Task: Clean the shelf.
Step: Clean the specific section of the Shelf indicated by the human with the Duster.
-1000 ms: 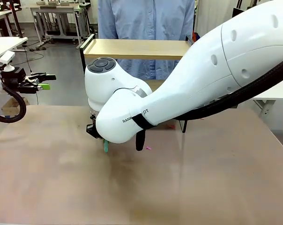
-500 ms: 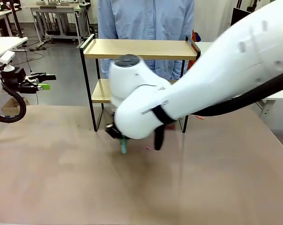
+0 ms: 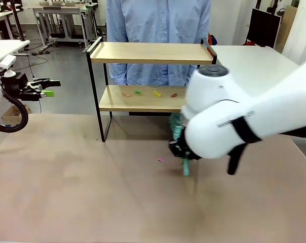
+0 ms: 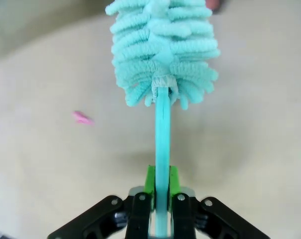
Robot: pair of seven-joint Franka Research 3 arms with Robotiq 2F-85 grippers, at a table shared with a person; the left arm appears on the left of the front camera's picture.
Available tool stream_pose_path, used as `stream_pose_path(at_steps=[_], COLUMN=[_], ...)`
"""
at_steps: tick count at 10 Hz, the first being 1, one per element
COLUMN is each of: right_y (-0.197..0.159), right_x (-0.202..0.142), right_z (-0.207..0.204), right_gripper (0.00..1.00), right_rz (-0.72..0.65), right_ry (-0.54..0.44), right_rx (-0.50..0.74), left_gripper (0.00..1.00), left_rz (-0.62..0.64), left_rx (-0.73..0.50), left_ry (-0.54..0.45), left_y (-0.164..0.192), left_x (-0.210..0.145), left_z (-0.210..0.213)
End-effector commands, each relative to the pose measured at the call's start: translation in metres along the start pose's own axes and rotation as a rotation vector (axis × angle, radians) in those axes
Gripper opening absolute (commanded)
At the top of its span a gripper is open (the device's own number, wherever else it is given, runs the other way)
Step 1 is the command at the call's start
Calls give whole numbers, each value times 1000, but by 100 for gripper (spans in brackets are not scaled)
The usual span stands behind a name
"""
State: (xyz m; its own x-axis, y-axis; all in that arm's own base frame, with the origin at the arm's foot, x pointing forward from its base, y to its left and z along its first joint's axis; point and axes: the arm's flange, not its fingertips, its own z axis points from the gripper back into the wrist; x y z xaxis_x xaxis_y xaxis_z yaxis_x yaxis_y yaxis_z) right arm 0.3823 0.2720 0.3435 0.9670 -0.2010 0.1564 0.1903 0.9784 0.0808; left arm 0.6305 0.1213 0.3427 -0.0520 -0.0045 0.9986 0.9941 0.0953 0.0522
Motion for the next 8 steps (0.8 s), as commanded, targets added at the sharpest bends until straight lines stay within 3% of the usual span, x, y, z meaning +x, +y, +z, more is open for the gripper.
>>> stream_pose_path(at_steps=[1,3,4,6,7,8], right_y=[-33,-32,-37,-37,-35,-39], right_x=[-6,-7,-4,-4,-8,-16], right_z=[21,34,17,17,26,39], right_gripper=[13,13,13,13,13,13], right_rz=[-1,120,-5,-5,36,171], right_ry=[-32,-136,-39,-39,-65,-87], right_rx=[-36,-15,-32,-32,-30,34], left_gripper=[100,100,100,100,100,100], left_rz=[-5,-5,-5,-5,-5,-5], left_rx=[2,2,2,2,2,2], left_ry=[4,4,4,4,4,4], left_y=[-1,-1,-1,-1,-1,-1], left_x=[4,4,4,4,4,4], left_z=[0,0,0,0,0,0])
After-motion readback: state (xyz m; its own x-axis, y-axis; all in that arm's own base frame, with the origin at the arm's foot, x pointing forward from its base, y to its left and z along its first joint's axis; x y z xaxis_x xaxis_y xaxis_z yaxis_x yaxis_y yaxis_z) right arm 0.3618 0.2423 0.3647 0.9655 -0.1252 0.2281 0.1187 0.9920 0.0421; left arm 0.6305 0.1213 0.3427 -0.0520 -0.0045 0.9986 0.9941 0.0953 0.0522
